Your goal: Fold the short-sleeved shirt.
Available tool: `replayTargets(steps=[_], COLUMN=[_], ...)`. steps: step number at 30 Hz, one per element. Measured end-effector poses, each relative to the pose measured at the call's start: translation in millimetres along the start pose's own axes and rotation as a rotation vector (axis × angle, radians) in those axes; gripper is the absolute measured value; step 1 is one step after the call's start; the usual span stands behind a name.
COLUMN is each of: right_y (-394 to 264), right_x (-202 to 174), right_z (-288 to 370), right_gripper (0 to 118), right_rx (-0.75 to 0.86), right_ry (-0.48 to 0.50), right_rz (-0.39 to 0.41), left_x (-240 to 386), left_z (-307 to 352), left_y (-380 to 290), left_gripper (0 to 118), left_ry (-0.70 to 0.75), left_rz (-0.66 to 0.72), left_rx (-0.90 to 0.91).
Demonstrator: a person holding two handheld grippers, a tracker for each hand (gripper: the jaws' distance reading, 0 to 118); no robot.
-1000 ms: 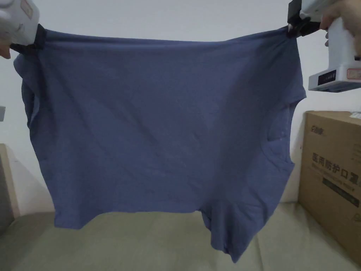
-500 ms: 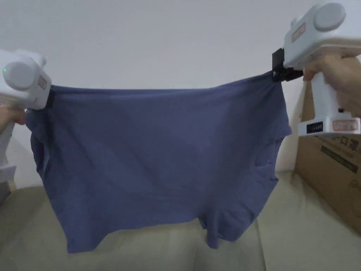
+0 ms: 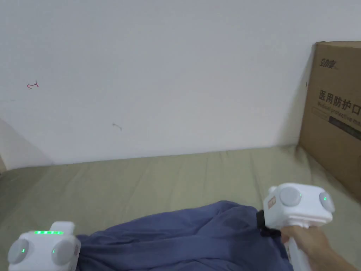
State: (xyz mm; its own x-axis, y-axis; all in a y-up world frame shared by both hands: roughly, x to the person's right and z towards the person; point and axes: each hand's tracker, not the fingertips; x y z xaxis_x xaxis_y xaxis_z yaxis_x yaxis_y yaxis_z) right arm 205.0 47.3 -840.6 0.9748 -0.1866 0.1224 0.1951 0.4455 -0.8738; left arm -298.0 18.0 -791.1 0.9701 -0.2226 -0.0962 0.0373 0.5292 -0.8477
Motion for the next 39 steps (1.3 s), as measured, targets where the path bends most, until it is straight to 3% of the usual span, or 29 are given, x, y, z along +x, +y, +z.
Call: replayTargets(steps=[3,8,11,14,17,18,21,24,28,32,39], right_y=[-21.8,-31.0,-43.9,-73.3,-112.2,-126.4,-188.0,-256.0,-350.1,-429.0,-483.1], right_x=[8.1,27.0,28.8,34.8,46.5,52.1,75.1,93.4,121.0,130.4,139.7], right_z=[-8.4,4.9,37.7,92.5,135.0,145.6,174.7,191.6,211.6,226.9,238.6], right_gripper=[2,2,2,2,2,2,2,2,2,2,2], right_rx=[-0.011,0.011,0.053,0.126,0.136,0.143,0.182,0.151,0.122,0.061,0.015], right_ry=[-0.001,0.039,0.073,0.204,0.178,0.177,0.294,0.275,0.27,0.247,0.235], right_rz=[0.004,-0.042,-0.03,-0.016,0.024,0.017,-0.041,-0.032,-0.092,-0.074,-0.068], left_x=[5.9,-13.8,-20.4,-34.4,-44.0,-49.1,-61.9,-65.1,-61.7,-71.3,-93.3], left_z=[12.8,25.3,57.1,84.1,119.0,130.1,165.1,183.1,216.8,239.2,260.6], left_y=[-18.9,-16.8,-31.6,-61.0,-101.5,-115.5,-173.6,-235.4,-318.5,-386.3,-439.7], left_gripper=[0,0,0,0,0,0,0,0,0,0,0], left_ry=[0.007,-0.033,-0.046,-0.051,-0.039,-0.043,-0.1,-0.099,-0.107,-0.109,-0.178], left_rz=[-0.057,0.017,0.005,-0.033,-0.093,-0.087,-0.05,-0.081,-0.102,-0.1,0.065], left_rx=[0.026,0.049,0.068,0.094,0.096,0.1,0.108,0.072,0.065,0.051,0.055])
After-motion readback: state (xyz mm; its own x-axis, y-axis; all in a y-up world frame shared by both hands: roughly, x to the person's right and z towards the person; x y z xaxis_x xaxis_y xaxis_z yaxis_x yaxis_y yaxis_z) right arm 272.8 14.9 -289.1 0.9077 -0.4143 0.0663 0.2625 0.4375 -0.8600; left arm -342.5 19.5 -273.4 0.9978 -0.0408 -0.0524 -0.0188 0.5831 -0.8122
